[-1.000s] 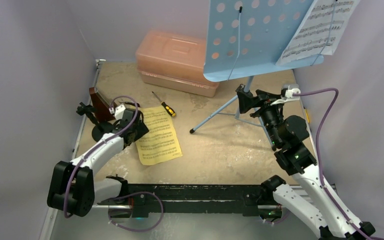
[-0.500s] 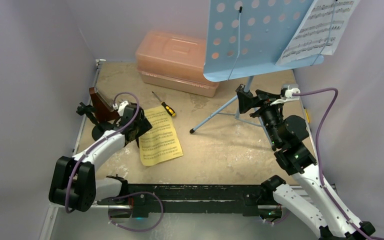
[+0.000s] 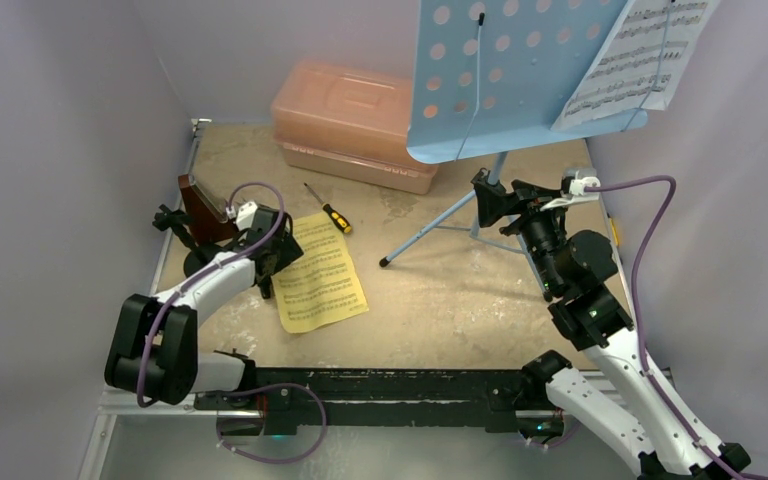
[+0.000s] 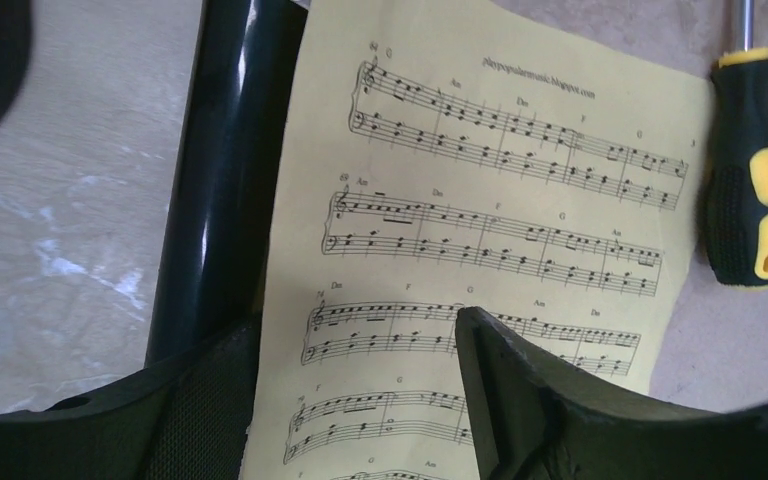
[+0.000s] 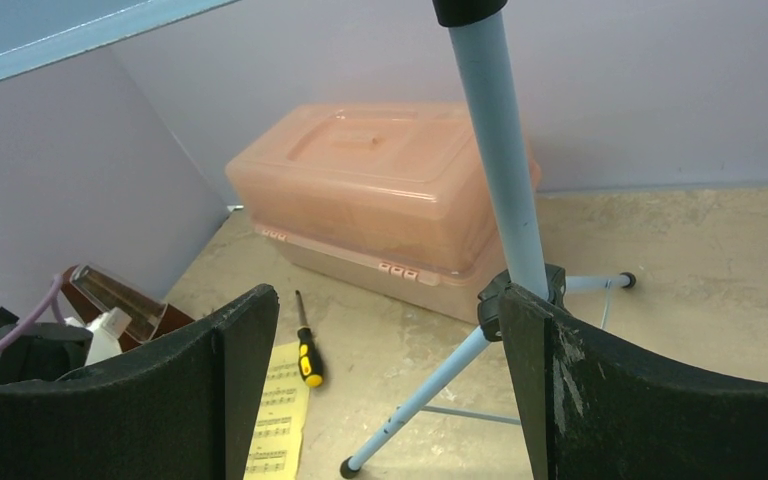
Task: Pack up the instrument practice props
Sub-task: Place the sheet music at the center of the board, then adjust the music stand at the center of the board.
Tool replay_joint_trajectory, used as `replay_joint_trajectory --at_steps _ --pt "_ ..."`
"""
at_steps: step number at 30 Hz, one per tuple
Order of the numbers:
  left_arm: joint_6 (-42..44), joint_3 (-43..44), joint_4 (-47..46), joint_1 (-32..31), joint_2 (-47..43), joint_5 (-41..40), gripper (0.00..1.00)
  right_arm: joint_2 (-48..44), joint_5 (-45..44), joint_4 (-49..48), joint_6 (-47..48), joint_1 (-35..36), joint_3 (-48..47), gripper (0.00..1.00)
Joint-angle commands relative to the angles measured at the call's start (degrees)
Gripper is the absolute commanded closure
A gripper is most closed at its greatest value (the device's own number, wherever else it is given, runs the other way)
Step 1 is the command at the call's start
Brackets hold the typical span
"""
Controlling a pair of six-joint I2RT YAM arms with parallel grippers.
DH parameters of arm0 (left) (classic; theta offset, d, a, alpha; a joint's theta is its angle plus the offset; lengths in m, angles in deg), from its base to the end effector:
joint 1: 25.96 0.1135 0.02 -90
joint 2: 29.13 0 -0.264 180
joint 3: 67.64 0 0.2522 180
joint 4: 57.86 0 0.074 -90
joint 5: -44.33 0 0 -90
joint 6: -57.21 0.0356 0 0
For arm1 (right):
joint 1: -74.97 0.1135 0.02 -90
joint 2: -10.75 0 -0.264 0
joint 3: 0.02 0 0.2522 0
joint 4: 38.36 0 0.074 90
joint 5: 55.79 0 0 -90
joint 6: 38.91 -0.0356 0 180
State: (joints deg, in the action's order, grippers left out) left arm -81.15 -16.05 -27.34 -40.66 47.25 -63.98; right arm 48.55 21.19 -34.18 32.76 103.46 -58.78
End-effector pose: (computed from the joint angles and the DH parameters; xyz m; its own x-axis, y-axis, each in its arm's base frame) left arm 0.2429 -0.0522 0.1757 -0.5792 -0.5815 -0.5712 -0.5492 0.7962 -0.2537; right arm 0.1365 0.0650 0.3969 0.1543 0.4324 -0.8884 -0.3410 0.8672 0.3628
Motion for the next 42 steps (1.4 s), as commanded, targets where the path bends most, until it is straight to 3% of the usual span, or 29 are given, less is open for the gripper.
replay_joint_trajectory --at_steps 1,16,21,28,32,42 --pt "0.92 2.85 4.01 -0.07 -2.71 -7.96 0.3 -0.71 -2.0 -0.87 0.41 0.17 -0.82 0.17" --pt "2.49 4.95 7.44 0.2 -5.33 -8.37 0.22 2.54 -5.84 0.14 -4.39 0.16 2.6 0.17" --pt "8.95 8.29 6.38 0.22 -9.53 -5.43 0.19 5.44 -6.62 -1.75 -5.25 0.17 4.0 0.18" --pt "25.35 16.28 4.72 0.24 -14.33 3.36 0.15 9.86 -11.68 -6.04 -3.01 0.18 4.15 0.2" --pt "32.71 16.48 0.61 0.24 -18.41 5.73 0.14 10.57 -15.03 -7.63 -1.69 0.21 3.46 0.2" --pt "37.69 12.28 -6.02 -1.96 -25.09 14.61 0.14 11.56 -18.11 -10.27 3.19 0.17 3.28 0.2"
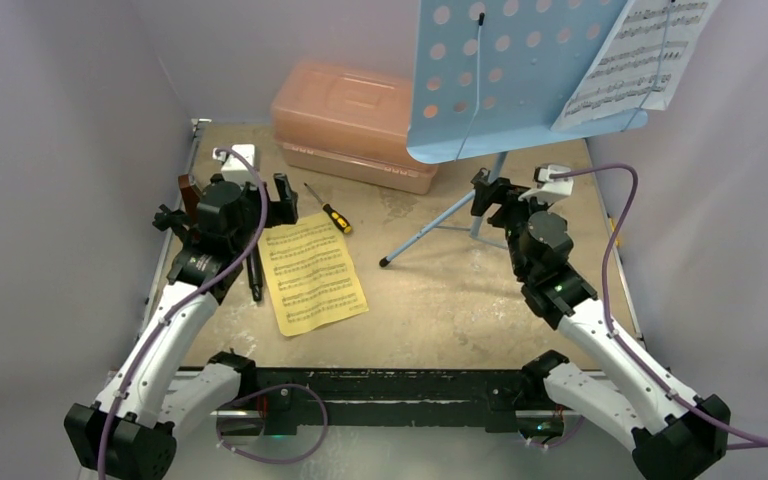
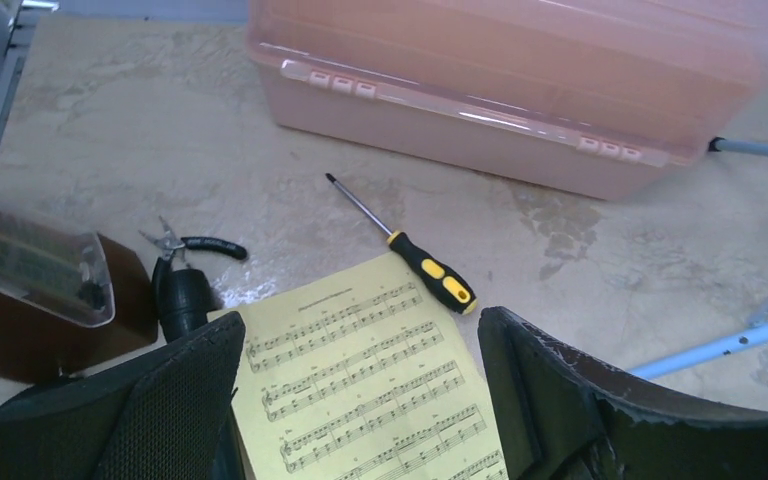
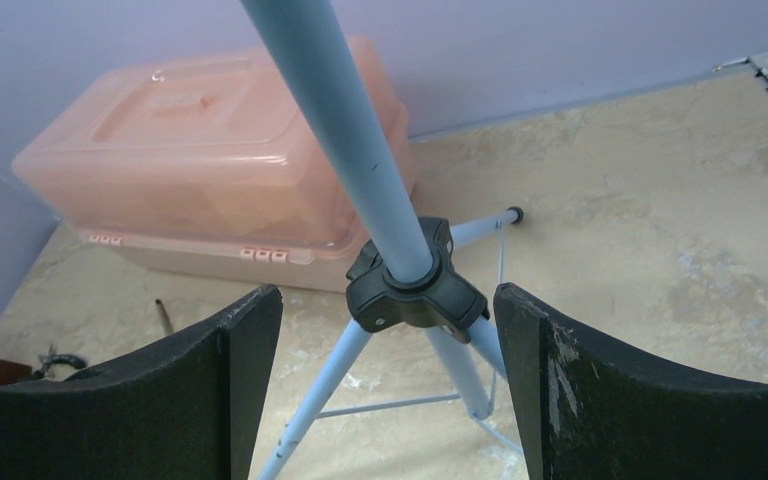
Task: Pack up the instrument practice props
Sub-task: Adjust the music stand at the center of the board.
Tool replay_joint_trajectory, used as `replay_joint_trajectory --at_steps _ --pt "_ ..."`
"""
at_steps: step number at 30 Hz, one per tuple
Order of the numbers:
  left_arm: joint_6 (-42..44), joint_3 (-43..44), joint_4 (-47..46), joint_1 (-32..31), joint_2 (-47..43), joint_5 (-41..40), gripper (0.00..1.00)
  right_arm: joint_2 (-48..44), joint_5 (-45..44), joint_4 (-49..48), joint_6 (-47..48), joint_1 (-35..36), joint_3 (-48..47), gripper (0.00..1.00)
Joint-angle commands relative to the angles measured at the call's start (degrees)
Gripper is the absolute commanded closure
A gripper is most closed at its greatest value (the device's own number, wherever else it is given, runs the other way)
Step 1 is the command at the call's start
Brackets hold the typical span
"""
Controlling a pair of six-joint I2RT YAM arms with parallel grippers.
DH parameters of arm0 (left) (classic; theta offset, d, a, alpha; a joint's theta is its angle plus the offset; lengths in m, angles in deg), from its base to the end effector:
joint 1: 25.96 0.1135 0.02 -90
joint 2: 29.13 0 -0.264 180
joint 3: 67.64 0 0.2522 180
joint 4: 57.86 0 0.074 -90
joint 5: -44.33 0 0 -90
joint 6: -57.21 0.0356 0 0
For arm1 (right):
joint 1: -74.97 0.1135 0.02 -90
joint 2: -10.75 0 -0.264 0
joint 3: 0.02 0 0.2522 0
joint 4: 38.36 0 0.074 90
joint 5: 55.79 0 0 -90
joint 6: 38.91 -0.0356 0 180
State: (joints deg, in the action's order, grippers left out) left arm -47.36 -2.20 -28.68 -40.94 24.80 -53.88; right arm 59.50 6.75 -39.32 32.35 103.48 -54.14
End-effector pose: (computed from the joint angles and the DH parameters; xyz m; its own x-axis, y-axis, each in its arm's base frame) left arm 0.2098 -0.0509 0.3441 -0.3151 -0.1734 -0.9331 0.0466 0.9791 -0.1977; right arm 0.1853 0.0820 0.3472 0.0851 0.3706 -0.9249 -0.0508 0.9286 0.3675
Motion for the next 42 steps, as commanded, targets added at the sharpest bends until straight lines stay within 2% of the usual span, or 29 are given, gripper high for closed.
replay_joint_trajectory --at_steps 1,9,17,19,26,29,38,40,42 --pt "4.27 -1.87 -4.93 -2.24 -3.06 4.59 0.14 1.23 -3.78 -5.9 4.23 0.14 -1.38 0.2" --pt "5.49 -5.24 -5.3 -6.3 -7.47 3.89 0.14 8.52 -6.17 -15.57 9.78 0.06 -1.72 0.22" --pt "6.32 -5.95 -4.66 -9.99 -10.44 2.03 0.14 14.85 -7.4 -24.09 15.47 0.03 -2.44 0.34" --pt "6.54 -6.12 -4.46 -10.64 -11.11 1.04 0.14 16.17 -7.77 -25.69 16.41 -0.03 -2.46 0.42" --pt "6.99 -6.29 -4.08 -12.07 -12.57 -0.77 0.14 20.69 -12.6 -29.04 19.4 0.01 -4.17 0.88" --pt "7.09 -6.33 -3.95 -12.61 -12.84 -1.53 0.14 22.22 -17.42 -29.82 20.86 0.01 -5.58 1.0" --pt "6.44 -6.55 -3.82 -15.16 -13.84 -4.41 0.14 25.35 -31.22 -32.67 18.0 0.03 -8.06 1.0" --pt "6.46 -6.55 -3.92 -16.34 -13.85 -4.56 0.14 26.03 -33.71 -30.48 14.37 0.05 -9.15 1.0" --pt "6.55 -6.42 -3.97 -17.57 -13.6 -4.59 0.14 26.3 -35.53 -24.18 8.75 0.14 -10.77 1.0"
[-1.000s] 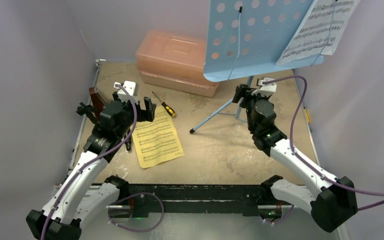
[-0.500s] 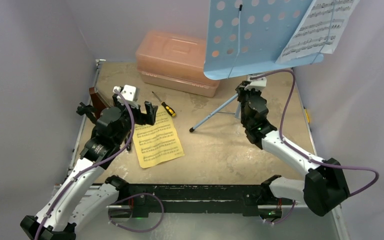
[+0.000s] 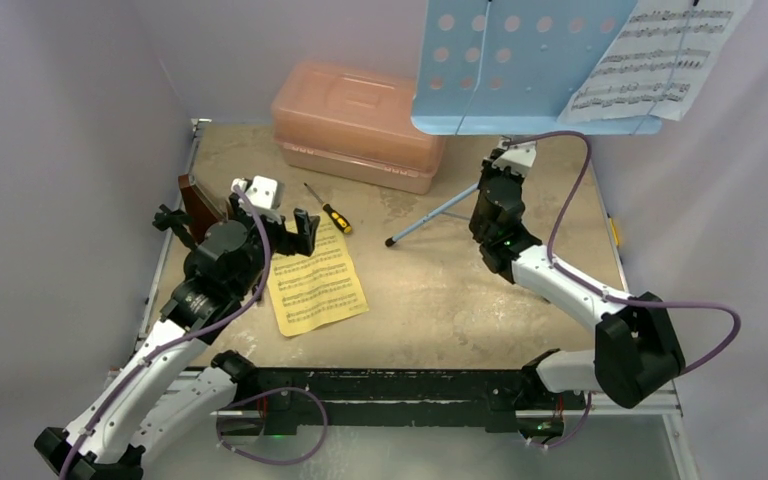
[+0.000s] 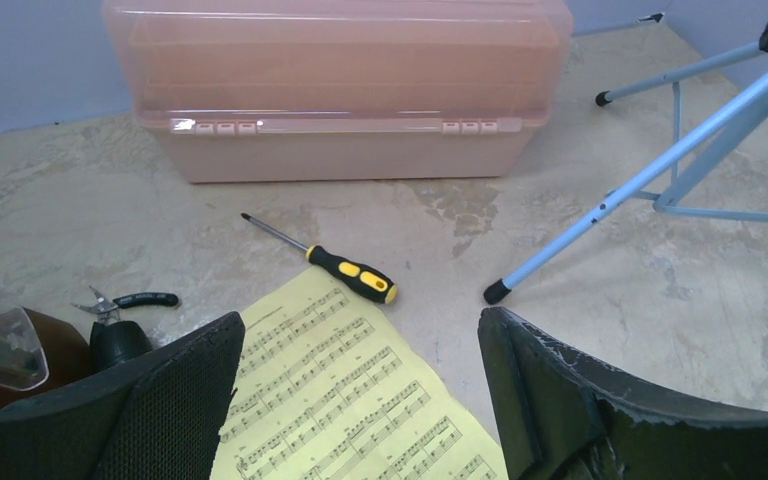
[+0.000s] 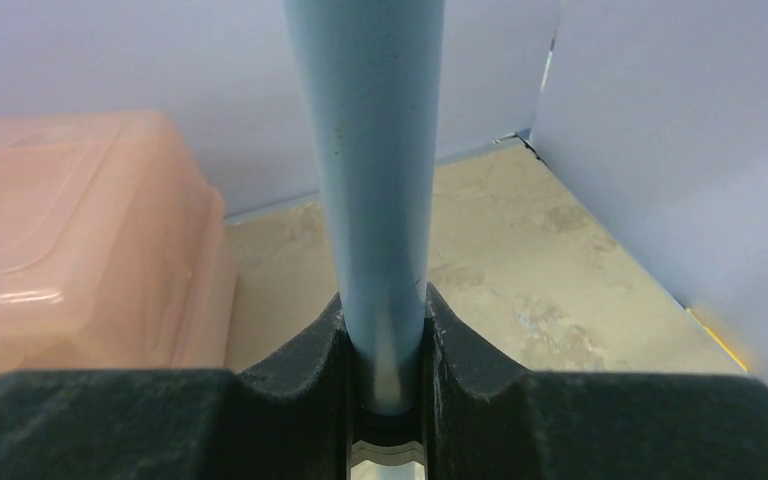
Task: Pack up the instrument practice props
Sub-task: Adjust the music stand at the center of the board.
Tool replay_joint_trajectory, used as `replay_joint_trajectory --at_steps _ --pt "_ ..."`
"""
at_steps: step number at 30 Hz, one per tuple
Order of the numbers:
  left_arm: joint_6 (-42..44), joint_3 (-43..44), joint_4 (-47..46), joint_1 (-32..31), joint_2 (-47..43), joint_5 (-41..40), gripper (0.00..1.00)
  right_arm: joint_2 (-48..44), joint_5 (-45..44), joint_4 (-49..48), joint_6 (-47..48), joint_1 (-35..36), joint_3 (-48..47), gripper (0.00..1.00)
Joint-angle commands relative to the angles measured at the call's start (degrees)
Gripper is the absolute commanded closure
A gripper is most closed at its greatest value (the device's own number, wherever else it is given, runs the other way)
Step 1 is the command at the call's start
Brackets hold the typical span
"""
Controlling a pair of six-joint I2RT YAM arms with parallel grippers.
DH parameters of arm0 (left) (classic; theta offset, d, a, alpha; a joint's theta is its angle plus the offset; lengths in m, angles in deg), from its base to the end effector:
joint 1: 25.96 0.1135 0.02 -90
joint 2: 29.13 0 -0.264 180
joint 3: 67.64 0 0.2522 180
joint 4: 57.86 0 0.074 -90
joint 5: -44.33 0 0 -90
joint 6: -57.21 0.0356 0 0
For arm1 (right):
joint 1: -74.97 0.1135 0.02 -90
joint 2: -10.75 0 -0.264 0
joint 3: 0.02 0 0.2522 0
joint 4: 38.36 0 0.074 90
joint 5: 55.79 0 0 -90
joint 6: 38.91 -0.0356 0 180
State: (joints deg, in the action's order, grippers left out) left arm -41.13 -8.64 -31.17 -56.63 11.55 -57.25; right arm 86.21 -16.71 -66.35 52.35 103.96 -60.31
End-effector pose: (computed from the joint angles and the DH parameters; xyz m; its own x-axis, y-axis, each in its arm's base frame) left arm 0.1472 -0.0790 0.3490 -0.1716 -0.0634 -0.9831 0.3073 0.9447 -0.1146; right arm 0.2681 0.1169 0.3244 0.1862 0.0873 -0.9786 0.3607 0.9204 0.1508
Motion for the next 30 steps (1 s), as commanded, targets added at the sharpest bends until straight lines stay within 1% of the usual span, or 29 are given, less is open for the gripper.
replay_joint_trajectory --at_steps 1,4,7,10,14,18,22,23,25,29,30 --pt "0.34 0.05 -1.52 -2.52 -0.25 -1.02 0.14 -0.43 -12.65 5.19 -13.92 -0.34 -5.2 1.0" --pt "0.35 0.28 -2.17 -3.74 0.18 1.05 0.14 -0.2 -13.3 9.41 -19.3 0.17 -6.52 1.0" --pt "0.26 0.58 -3.08 -4.04 0.1 5.39 0.14 0.75 -14.51 11.4 -22.51 1.31 -7.4 1.0" --pt "0.49 1.61 -4.16 -4.05 -0.33 10.96 0.14 2.27 -15.09 15.36 -26.57 1.92 -9.66 1.0" --pt "1.1 4.37 -4.97 -4.05 0.1 20.59 0.14 3.13 -14.74 22.28 -32.61 2.5 -12.59 1.0" --pt "0.27 7.5 -4.19 -4.04 2.65 28.26 0.14 1.63 -12.76 23.09 -34.68 3.16 -11.81 1.0" --pt "-1.64 9.37 -5.4 -3.99 4.52 31.6 0.14 1.31 -11.79 24.45 -37.27 3.25 -11.96 0.99" --pt "-2.06 9.93 -5.76 -4.01 4.88 32.2 0.14 1.31 -11.21 24.86 -37.56 3.26 -12.19 0.98" --pt "-2.96 11.35 -6.74 -4.04 5.52 33.55 0.14 0.92 -9.94 25.68 -37.75 3.31 -12.56 0.91" --pt "-4.19 14.21 -9.04 -4.01 6.99 37.17 0.13 -2.64 -7.52 28.29 -38.29 3.39 -11.53 0.7" --pt "-4.23 14.92 -9.4 -4.01 7.45 38.15 0.13 -3.88 -6.74 28.39 -37.89 3.36 -10.81 0.66"
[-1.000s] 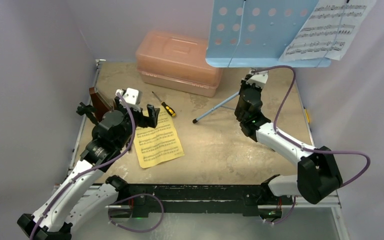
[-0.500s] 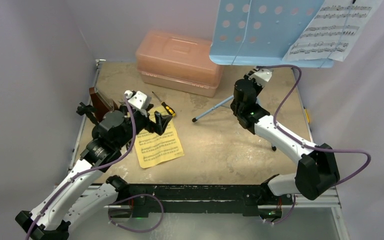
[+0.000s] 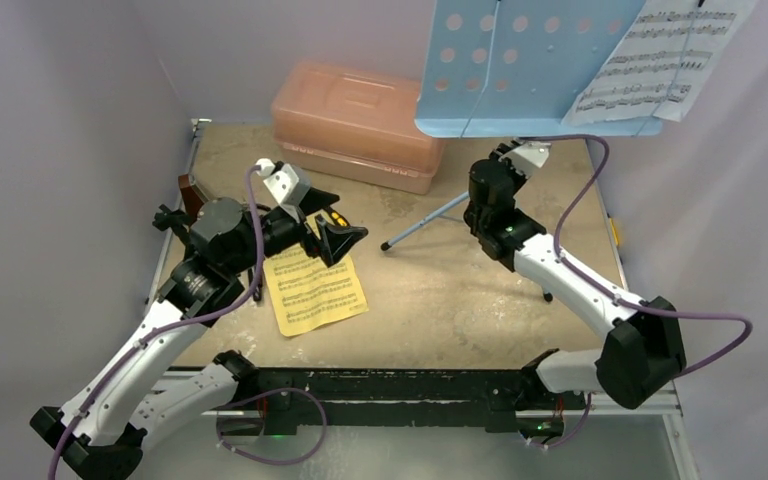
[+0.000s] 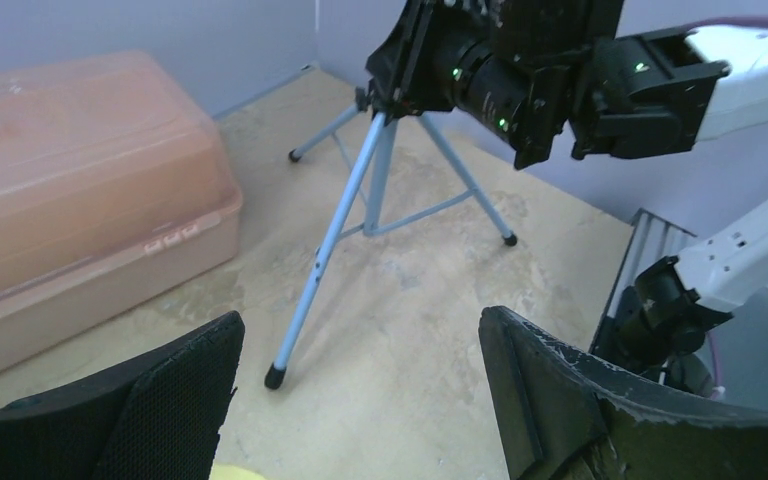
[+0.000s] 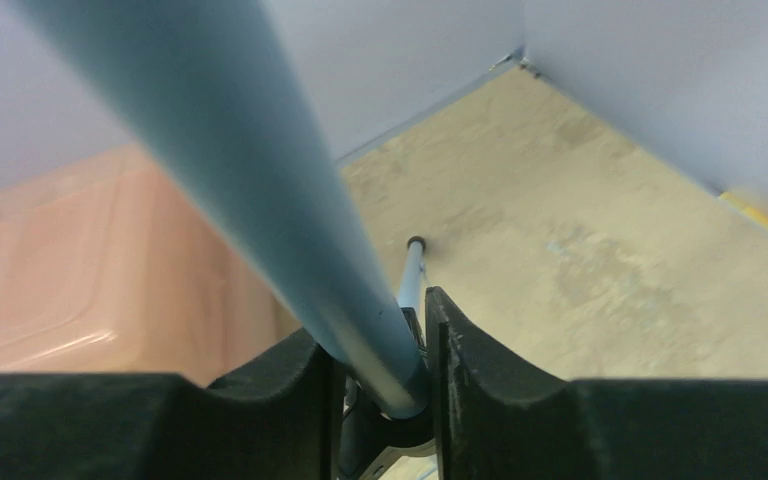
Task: Pack up the instrument practice props
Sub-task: Adjust the music stand at the center of the board.
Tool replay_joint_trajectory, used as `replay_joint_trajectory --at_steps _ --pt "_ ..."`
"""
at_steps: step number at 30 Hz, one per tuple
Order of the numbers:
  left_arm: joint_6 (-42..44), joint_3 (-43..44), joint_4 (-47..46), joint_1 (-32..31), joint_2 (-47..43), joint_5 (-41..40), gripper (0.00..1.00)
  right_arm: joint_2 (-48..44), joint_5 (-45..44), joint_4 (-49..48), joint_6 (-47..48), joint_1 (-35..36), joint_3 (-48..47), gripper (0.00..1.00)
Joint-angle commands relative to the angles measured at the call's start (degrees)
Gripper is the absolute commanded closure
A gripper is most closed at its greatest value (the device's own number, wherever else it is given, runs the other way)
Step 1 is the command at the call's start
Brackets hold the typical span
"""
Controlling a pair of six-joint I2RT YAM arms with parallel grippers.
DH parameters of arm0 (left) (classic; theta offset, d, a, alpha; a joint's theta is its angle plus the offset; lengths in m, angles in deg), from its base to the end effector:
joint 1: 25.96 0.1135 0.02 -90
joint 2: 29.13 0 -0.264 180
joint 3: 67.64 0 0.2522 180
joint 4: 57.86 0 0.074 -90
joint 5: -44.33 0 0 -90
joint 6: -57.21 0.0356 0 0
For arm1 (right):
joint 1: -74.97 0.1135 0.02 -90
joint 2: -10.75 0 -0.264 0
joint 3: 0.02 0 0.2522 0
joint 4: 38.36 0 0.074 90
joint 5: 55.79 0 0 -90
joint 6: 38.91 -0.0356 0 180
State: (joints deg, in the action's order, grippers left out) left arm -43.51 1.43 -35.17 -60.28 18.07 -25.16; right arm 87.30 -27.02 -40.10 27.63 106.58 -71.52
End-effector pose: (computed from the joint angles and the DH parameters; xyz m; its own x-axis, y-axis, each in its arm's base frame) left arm 0.1433 -0.1129 0.3996 -0.1637 -0.0992 -0.9815 0.8010 0.5675 -0.1909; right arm 0.2725 0.1311 0.3428 0.1512 0.3180 -0.9360 0.4718 0.8088 0.3510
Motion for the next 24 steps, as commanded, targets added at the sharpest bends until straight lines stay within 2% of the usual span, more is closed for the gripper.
replay_joint_trajectory --at_steps 1,6,10,15,21,24 --pt "-1.85 5.49 -5.72 -0.39 1.42 6.99 0.13 -6.4 4.55 2.15 -12.6 0.73 1.17 0.62" --pt "-2.88 8.69 -8.0 -0.39 3.74 10.6 0.13 -13.46 10.82 3.81 -9.98 0.73 4.24 0.45" --pt "-3.82 10.22 -10.46 -0.39 5.35 11.72 0.13 -16.17 13.67 2.44 -7.04 0.73 5.92 0.41" --pt "-6.05 13.43 -12.42 -0.44 7.07 13.68 0.14 -18.67 18.43 5.09 -6.95 0.73 6.03 0.37" --pt "-9.04 18.09 -15.18 -0.93 11.12 14.0 0.14 -25.86 22.33 12.29 -6.74 0.73 6.22 0.29" --pt "-10.63 20.02 -17.18 -3.22 13.64 13.78 0.14 -29.63 24.75 17.23 -6.23 0.73 4.6 0.23"
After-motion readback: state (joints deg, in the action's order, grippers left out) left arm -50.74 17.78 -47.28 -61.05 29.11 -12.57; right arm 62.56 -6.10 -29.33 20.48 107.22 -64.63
